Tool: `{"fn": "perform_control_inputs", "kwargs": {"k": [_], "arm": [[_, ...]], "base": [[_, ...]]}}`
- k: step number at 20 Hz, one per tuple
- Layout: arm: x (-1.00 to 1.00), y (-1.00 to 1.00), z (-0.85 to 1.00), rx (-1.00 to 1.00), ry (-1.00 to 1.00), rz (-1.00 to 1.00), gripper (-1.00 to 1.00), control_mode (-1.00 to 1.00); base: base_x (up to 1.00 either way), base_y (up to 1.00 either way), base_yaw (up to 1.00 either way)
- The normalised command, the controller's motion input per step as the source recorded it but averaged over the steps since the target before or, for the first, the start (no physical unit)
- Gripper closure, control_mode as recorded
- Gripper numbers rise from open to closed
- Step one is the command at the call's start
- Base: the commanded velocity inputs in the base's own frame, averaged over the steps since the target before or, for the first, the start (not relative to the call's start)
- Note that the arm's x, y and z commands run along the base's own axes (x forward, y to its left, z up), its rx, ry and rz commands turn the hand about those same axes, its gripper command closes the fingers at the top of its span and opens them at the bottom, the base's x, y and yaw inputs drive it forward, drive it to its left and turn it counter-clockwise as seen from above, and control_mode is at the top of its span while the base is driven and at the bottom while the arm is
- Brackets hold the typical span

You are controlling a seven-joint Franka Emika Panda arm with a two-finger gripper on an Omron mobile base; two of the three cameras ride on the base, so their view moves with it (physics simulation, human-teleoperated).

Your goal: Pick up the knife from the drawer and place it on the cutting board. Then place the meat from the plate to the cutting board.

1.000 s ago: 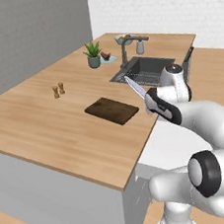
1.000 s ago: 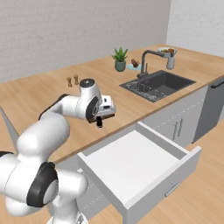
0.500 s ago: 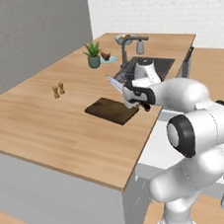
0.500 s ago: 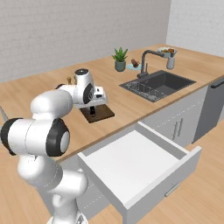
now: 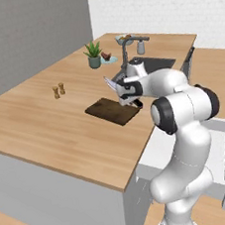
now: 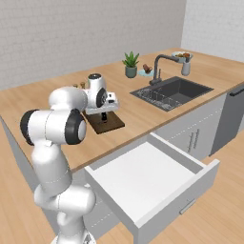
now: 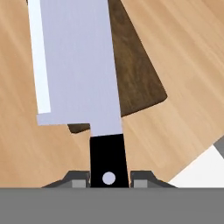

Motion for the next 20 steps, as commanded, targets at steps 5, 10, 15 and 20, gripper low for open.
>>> {"fn": "perform_control_inputs", "kwargs": {"k": [5,10,15,20], "arm": [[0.68,0.05,-0.45,0.0,0.01,0.0,1.0,-1.0],[0.58,0.06,-0.34,0.0,0.07,0.01,1.0,-1.0],[0.24,0.02,-0.35,0.0,0.1,0.02,1.0,-1.0],[0.34,0.0,-0.35,0.0,0.07,0.01,1.0,-1.0]], "base": [[0.0,0.0,0.0],[0.0,0.0,0.0],[0.0,0.0,0.0],[0.0,0.0,0.0]]}}
